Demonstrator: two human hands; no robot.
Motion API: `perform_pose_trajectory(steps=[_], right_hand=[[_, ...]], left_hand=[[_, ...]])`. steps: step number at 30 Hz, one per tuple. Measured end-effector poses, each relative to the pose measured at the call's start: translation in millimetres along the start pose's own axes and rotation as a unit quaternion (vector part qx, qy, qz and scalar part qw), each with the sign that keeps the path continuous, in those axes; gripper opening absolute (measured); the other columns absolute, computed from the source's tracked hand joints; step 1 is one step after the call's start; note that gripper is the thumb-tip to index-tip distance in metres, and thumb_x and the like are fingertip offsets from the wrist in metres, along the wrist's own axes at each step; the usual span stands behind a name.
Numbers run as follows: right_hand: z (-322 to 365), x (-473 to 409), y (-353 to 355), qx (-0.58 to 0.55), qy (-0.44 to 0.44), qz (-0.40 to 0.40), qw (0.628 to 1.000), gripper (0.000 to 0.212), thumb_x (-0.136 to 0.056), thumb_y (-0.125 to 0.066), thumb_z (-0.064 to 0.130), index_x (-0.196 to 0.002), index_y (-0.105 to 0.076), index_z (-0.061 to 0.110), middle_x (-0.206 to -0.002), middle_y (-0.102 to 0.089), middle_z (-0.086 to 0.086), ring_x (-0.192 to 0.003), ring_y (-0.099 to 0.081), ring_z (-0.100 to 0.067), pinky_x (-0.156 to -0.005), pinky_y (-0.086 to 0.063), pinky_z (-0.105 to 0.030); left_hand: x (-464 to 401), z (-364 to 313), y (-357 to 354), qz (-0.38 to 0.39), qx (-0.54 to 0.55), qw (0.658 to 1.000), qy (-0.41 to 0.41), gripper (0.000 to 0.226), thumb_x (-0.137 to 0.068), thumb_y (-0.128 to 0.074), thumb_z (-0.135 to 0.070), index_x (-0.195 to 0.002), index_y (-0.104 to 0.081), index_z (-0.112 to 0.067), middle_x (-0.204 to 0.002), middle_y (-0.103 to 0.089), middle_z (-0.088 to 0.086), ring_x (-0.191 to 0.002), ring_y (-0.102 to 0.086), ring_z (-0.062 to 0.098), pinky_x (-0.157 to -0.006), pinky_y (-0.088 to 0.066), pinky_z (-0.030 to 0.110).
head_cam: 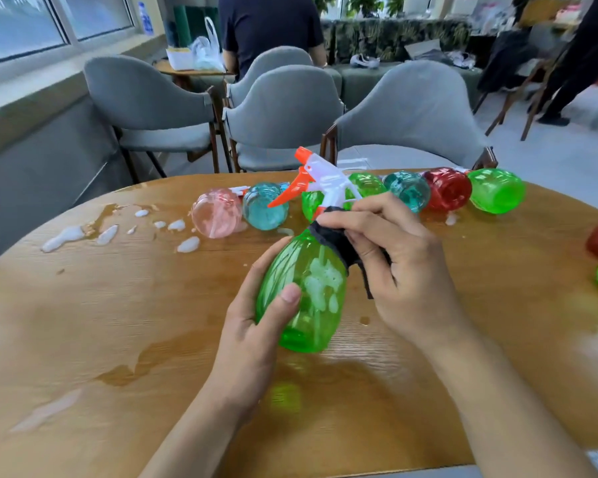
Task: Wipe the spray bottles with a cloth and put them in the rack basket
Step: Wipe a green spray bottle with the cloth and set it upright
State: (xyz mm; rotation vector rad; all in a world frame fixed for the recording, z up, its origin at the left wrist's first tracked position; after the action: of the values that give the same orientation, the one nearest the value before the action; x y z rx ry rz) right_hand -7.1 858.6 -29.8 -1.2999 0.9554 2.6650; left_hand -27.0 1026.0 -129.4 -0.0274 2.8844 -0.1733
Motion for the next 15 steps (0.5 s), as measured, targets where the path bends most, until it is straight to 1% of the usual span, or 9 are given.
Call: perform_pose_trajectory(steps=[5, 6, 8, 10, 12, 15], right_hand=[[8, 4, -23, -0.062, -0.017, 0.052, 0.997, 0.026, -0.109, -0.054, 0.014, -0.117, -0.078, 0.022, -0.108, -0.063, 0.005, -0.103, -0.065, -0.018, -0.085, -0.054, -0.041], [12, 4, -26, -0.069, -0.013, 0.061, 0.996, 0.025, -0.109, -0.054, 0.014, -0.116, -0.078, 0.021, -0.108, -0.063, 0.005, -0.103, -0.065, -0.018, -0.085, -0.054, -0.040], [21, 7, -34, -0.075, 0.002, 0.081, 0.994, 0.025, -0.109, -0.054, 0.016, -0.113, -0.078, 0.021, -0.106, -0.061, 0.008, -0.100, -0.064, -0.016, -0.082, -0.054, -0.039], [29, 12, -41, -0.074, 0.016, 0.097, 0.992, 0.026, -0.109, -0.053, 0.019, -0.112, -0.078, 0.021, -0.107, -0.060, 0.010, -0.098, -0.064, -0.012, -0.079, -0.054, -0.037], [34, 14, -43, -0.065, 0.029, 0.101, 0.992, 0.027, -0.110, -0.052, 0.021, -0.114, -0.078, 0.022, -0.108, -0.059, 0.010, -0.097, -0.062, -0.010, -0.077, -0.054, -0.036], [39, 16, -41, -0.045, 0.052, 0.107, 0.992, 0.027, -0.109, -0.052, 0.019, -0.115, -0.078, 0.022, -0.108, -0.059, 0.006, -0.093, -0.061, -0.012, -0.075, -0.052, -0.032]], left_hand=[[2, -3, 12, -0.031, -0.012, 0.999, -0.015, 0.048, -0.090, -0.064, -0.053, -0.138, -0.064, -0.047, -0.140, -0.069, 0.000, -0.128, -0.067, 0.026, -0.106, -0.056, 0.054], [2, -4, 15, -0.043, -0.008, 0.999, -0.015, 0.048, -0.091, -0.063, -0.055, -0.138, -0.064, -0.047, -0.139, -0.069, 0.000, -0.129, -0.067, 0.026, -0.106, -0.056, 0.058], [0, -6, 22, -0.065, 0.003, 0.998, -0.017, 0.047, -0.093, -0.061, -0.056, -0.138, -0.063, -0.047, -0.139, -0.069, -0.001, -0.130, -0.066, 0.030, -0.105, -0.051, 0.071], [-2, -8, 26, -0.073, 0.015, 0.997, -0.019, 0.047, -0.095, -0.059, -0.057, -0.141, -0.061, -0.045, -0.139, -0.069, 0.001, -0.130, -0.065, 0.033, -0.102, -0.048, 0.078], [-2, -10, 28, -0.076, 0.020, 0.997, -0.019, 0.046, -0.096, -0.057, -0.057, -0.141, -0.061, -0.046, -0.137, -0.070, 0.002, -0.129, -0.066, 0.035, -0.100, -0.048, 0.080], [-1, -13, 28, -0.084, 0.020, 0.996, -0.020, 0.046, -0.098, -0.056, -0.056, -0.142, -0.060, -0.043, -0.135, -0.071, 0.006, -0.126, -0.067, 0.038, -0.099, -0.048, 0.081]])
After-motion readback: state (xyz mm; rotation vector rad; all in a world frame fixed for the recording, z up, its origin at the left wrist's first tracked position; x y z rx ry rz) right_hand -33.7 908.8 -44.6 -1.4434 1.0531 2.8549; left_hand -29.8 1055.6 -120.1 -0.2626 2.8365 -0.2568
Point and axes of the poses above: each hand's wrist, its own x-axis away from the middle knuckle, its own y-axis out of the back of the hand, z = x × y, the point moved 9 cm from there along -x, towards the middle knuckle
